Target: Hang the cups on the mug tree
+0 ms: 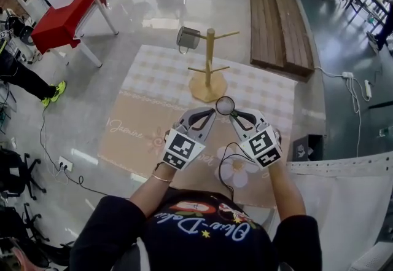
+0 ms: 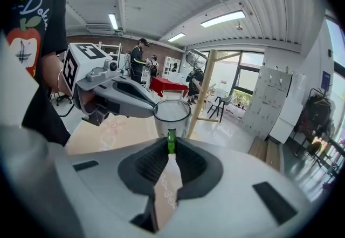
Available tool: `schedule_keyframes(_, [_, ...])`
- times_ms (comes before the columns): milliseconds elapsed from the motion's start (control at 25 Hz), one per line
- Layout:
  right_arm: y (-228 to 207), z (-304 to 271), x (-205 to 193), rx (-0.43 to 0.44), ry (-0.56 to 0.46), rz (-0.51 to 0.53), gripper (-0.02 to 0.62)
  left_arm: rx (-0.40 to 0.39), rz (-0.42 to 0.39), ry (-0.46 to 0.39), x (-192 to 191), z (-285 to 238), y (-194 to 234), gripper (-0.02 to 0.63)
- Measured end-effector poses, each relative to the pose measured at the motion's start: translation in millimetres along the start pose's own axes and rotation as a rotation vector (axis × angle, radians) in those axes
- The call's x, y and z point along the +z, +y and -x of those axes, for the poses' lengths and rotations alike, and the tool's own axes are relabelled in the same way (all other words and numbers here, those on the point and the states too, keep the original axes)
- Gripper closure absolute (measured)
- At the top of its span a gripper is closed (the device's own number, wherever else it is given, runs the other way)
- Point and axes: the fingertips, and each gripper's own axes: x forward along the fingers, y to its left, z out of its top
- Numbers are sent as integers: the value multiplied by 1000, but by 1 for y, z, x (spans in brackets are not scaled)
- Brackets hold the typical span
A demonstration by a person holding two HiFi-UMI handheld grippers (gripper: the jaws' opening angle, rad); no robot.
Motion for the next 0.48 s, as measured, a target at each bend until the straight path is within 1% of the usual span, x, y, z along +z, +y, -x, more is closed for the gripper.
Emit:
schedule_keyframes(120, [-6,-5,0,-30,26,-2,551,-30,-8,1,0,-6,2,598])
schedule_keyframes(480, [-16,-20,0,-80,70,-44,551,-91,7,0,-3,-21,16,598])
